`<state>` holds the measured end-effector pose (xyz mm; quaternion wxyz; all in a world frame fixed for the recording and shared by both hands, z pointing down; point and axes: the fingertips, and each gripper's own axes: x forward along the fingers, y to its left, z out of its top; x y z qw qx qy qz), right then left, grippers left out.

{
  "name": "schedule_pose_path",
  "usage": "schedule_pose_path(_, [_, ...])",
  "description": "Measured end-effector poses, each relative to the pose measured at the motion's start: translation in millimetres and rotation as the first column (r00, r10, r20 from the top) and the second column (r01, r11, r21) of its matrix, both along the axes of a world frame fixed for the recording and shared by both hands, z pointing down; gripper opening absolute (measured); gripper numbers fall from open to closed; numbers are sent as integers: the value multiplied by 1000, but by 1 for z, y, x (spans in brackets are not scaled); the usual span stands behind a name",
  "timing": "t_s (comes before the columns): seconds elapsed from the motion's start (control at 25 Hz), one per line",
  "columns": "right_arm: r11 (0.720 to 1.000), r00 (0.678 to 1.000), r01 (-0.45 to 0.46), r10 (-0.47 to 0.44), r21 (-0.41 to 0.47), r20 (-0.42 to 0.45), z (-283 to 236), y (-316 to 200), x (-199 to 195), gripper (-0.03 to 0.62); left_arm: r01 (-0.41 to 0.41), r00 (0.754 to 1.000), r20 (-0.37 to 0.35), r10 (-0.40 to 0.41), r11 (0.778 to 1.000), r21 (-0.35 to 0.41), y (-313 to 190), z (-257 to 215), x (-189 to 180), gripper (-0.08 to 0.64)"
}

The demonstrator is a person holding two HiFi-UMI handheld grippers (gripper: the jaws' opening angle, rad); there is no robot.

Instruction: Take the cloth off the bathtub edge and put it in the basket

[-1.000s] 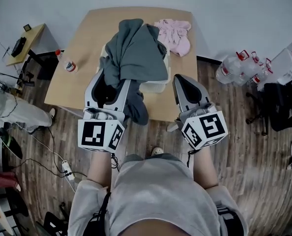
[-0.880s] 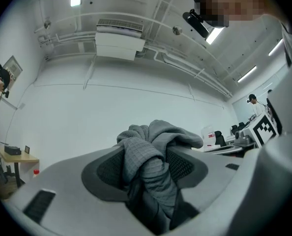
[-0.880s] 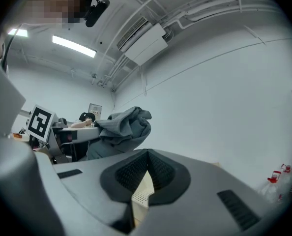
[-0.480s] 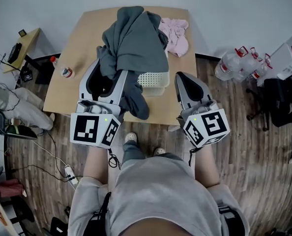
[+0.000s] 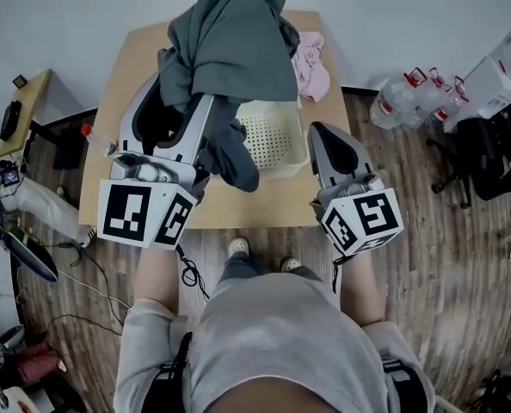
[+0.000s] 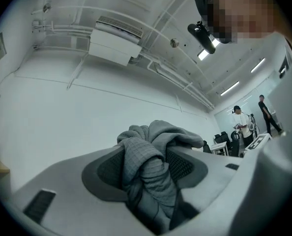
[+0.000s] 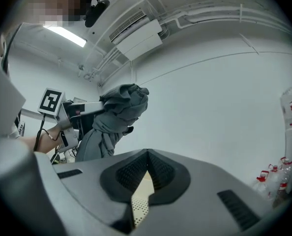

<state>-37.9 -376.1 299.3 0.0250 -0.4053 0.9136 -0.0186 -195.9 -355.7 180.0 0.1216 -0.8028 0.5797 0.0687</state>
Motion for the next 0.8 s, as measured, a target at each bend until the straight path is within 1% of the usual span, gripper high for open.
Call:
schedule_pose_path(0.2, [997, 997, -71, 71, -2, 2, 2, -11, -15, 6, -63, 997, 46, 61, 997, 50, -25, -19, -18, 256])
schedule_pose_path(0.36, [991, 991, -134, 134, -8, 3, 5, -18, -21, 6, -114, 992, 61, 111, 992, 47, -49, -12, -26, 256])
schedule_pose_path(0.56, [980, 980, -199, 199, -13, -7, 9, -25, -24, 6, -173, 983, 59, 173, 985, -10, -76, 23, -31, 256])
schedule_pose_path(0.8, [966, 966, -257, 256, -30, -22, 18, -30, -32, 5, -233, 967, 70, 243, 964, -130, -99, 88, -28, 256])
